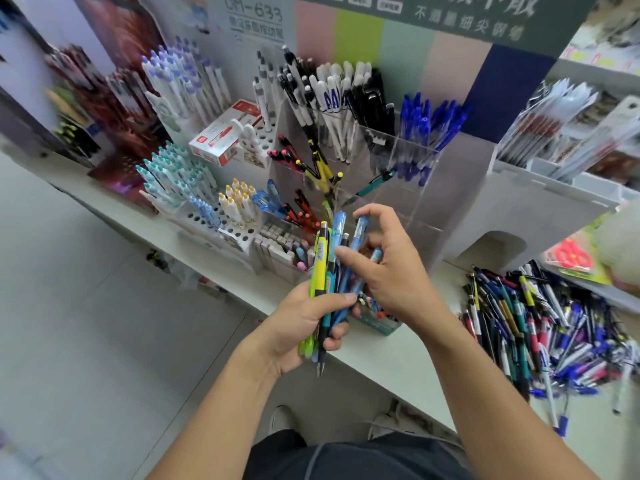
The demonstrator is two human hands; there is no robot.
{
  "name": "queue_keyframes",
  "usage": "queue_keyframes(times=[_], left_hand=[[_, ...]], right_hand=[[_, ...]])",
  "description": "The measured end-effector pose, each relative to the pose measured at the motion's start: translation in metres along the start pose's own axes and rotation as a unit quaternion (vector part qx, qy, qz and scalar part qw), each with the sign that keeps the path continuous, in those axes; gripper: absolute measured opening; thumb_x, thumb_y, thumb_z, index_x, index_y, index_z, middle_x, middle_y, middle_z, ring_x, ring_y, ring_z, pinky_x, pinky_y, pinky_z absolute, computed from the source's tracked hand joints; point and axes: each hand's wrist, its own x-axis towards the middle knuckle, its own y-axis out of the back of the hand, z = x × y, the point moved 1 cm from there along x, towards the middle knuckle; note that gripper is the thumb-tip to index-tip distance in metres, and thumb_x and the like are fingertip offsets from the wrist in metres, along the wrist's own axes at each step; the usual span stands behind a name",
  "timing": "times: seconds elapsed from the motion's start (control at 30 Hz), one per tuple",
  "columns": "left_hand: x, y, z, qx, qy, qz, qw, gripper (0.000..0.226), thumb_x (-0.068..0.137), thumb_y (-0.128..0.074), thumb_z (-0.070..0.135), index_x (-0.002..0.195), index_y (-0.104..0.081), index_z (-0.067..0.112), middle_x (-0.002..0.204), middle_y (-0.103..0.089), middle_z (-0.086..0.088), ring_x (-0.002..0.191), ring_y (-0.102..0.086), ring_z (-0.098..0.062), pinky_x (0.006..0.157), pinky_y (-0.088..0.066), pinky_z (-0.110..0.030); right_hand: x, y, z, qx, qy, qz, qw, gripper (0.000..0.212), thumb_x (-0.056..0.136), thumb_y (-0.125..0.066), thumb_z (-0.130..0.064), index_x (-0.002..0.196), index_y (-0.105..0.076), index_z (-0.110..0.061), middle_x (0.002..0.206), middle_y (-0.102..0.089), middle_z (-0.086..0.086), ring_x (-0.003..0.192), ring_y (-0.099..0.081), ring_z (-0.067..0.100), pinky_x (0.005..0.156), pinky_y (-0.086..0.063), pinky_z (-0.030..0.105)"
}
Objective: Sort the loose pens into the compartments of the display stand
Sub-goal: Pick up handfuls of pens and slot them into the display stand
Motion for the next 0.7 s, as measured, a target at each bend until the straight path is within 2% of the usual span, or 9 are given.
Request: queue_keyframes(times=[0.1,0.17,0.23,0.33,0.4,0.5,0.7], left_hand=[[-0.005,0.005,0.000,-0.016,-0.014,0.006,1.000,0.027,0.087,-0.065,0.011,0.112,-0.058,0.007,0.078,-0.062,-0.007,0.050,-0.049,-0.012,0.039,-0.038,-0.019],[-0.009,0.010,0.001,-0.008,-0.022,0.007,1.000,0.031,0.085,-0.065,0.013,0.113,-0.057,0.005,0.078,-0.064,-0.007,0.049,-0.049,-0.013,0.039,-0.038,-0.020],[-0.014,0.014,0.003,0.018,-0.028,-0.013,0.999,0.031,0.085,-0.063,0.015,0.114,-0.055,0.005,0.079,-0.064,-0.008,0.049,-0.048,-0.014,0.039,-0.037,-0.021],[-0.019,0.018,0.005,0.043,-0.017,-0.052,0.998,0.033,0.087,-0.061,0.016,0.117,-0.050,0.006,0.079,-0.062,-0.008,0.048,-0.046,-0.015,0.038,-0.036,-0.021],[-0.020,0.021,0.007,0.047,-0.006,-0.068,0.997,0.035,0.088,-0.060,0.016,0.119,-0.048,0.006,0.078,-0.060,-0.007,0.048,-0.047,-0.014,0.037,-0.037,-0.020],[-0.021,0.025,0.006,0.042,-0.021,-0.056,0.997,0.038,0.087,-0.060,0.017,0.121,-0.049,0.005,0.076,-0.060,-0.007,0.046,-0.048,-0.013,0.035,-0.036,-0.020],[-0.017,0.034,0.006,-0.036,-0.070,0.033,0.996,0.029,0.086,-0.067,0.012,0.113,-0.060,0.004,0.076,-0.065,-0.009,0.037,-0.038,-0.007,0.034,-0.024,-0.016]], right_hand=[[0.003,0.001,-0.010,0.015,0.007,0.022,1.000,0.039,0.093,-0.072,-0.018,0.119,-0.045,-0.028,0.086,-0.066,0.013,0.068,-0.066,0.034,0.053,-0.054,0.043],[0.007,0.007,-0.018,0.031,0.005,0.039,0.999,0.037,0.094,-0.070,-0.016,0.119,-0.044,-0.025,0.089,-0.061,0.017,0.062,-0.065,0.026,0.046,-0.052,0.036],[0.012,0.010,-0.024,0.050,-0.016,-0.001,0.999,0.034,0.095,-0.068,-0.014,0.120,-0.046,-0.021,0.086,-0.061,0.012,0.058,-0.063,0.017,0.042,-0.046,0.027],[0.017,0.008,-0.024,0.077,-0.051,-0.102,0.991,0.024,0.094,-0.069,-0.015,0.116,-0.059,-0.014,0.083,-0.067,0.008,0.063,-0.056,0.028,0.043,-0.041,0.028],[0.020,0.005,-0.025,0.094,-0.070,-0.125,0.985,0.015,0.092,-0.070,-0.017,0.105,-0.069,-0.011,0.079,-0.068,0.008,0.064,-0.052,0.029,0.046,-0.040,0.028],[0.023,0.003,-0.027,0.107,-0.068,-0.107,0.986,0.011,0.092,-0.069,-0.016,0.095,-0.070,-0.006,0.067,-0.065,0.003,0.050,-0.048,0.018,0.039,-0.037,0.022],[0.037,0.004,-0.031,0.120,-0.063,-0.029,0.990,0.010,0.100,-0.060,-0.011,0.097,-0.065,-0.003,0.056,-0.055,-0.008,0.045,-0.044,0.009,0.037,-0.037,0.019]])
